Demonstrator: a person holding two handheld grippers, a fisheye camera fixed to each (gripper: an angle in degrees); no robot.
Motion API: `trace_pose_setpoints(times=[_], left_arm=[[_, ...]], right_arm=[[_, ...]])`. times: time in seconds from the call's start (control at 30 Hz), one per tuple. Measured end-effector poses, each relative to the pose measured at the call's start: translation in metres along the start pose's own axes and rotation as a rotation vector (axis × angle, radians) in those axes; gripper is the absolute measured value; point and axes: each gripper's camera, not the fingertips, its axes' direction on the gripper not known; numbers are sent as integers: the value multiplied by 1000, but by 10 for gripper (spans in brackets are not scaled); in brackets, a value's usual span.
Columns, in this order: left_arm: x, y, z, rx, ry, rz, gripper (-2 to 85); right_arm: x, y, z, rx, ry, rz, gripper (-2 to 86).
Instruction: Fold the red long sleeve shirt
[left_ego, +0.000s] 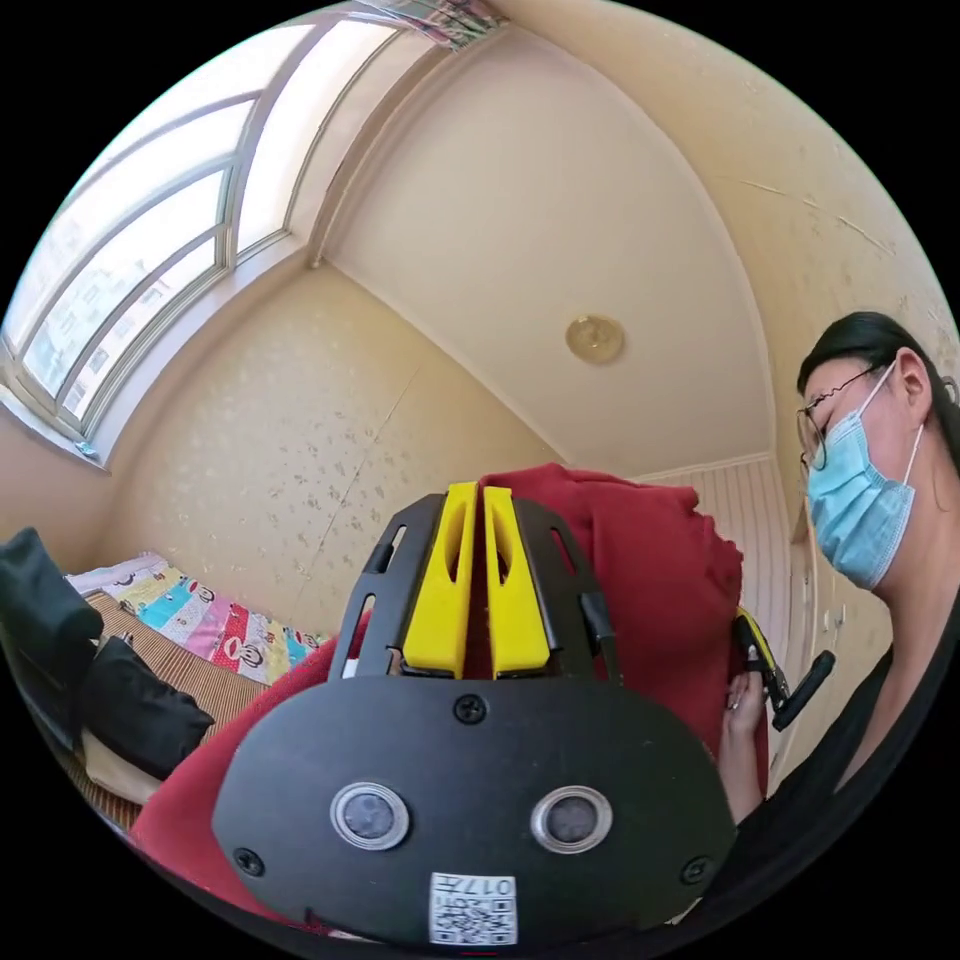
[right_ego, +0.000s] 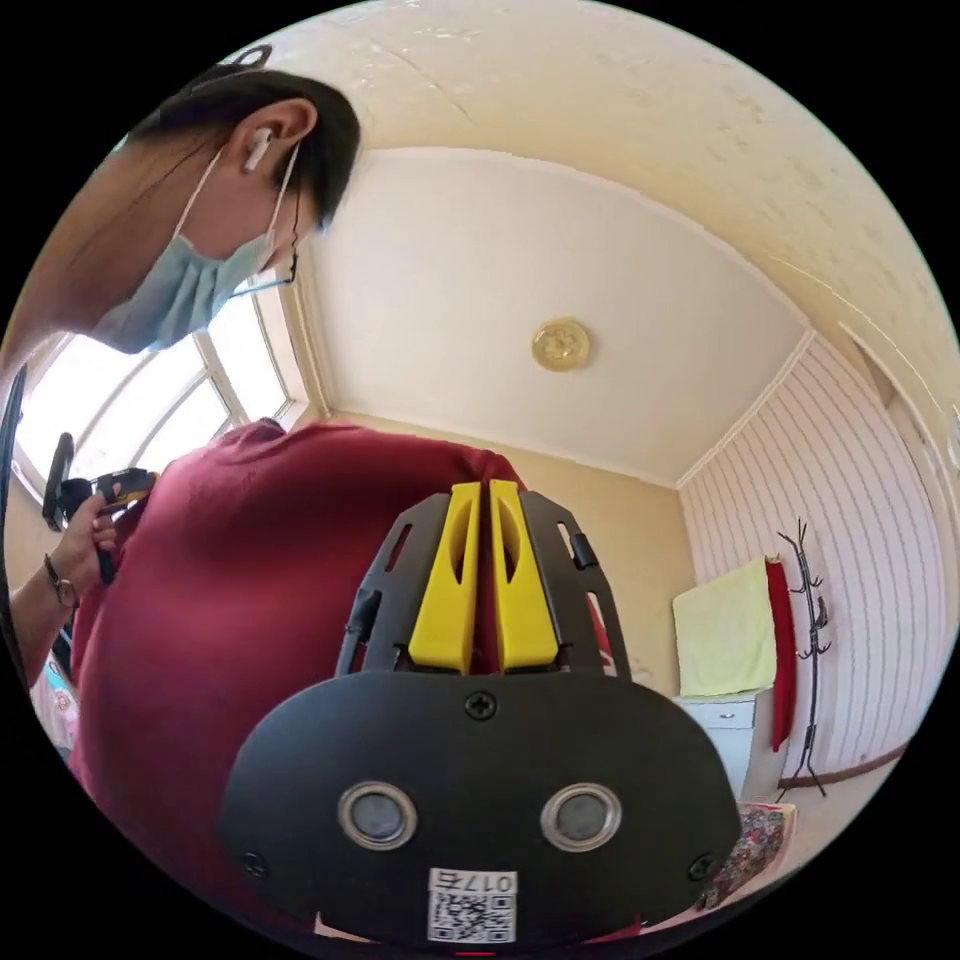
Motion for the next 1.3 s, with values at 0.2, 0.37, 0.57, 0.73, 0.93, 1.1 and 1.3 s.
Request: trace_pose_setpoints(times=[0.2,0.37,0.57,0.73,0.93,1.1,1.3], left_arm=[[-104,23,217,-340,-162,-28,5],[-263,136,396,-850,-368,-174,58],[-291,276,337,-1100,-319,-260,79],[-253,360,281,-1288,-232,-310,100],[-198,412,258,-1534,-264,-211,47],[-182,392,217,-1519,-307,-286,38],[-169,366,149,-1414,-278,-401,45]], right_arm=[[-17,121,205,-397,-23,-79,27],[-32,327,437,-990,-160,-108,40],[-81,497,401,-1395,-324,-19,63],[-109,580,273,-1556,-295,-29,72],[-101,602,201,-1624,-258,125,78],[-81,587,171,-1661,-268,277,68],[-40,546,110,-1591,-341,396,61]])
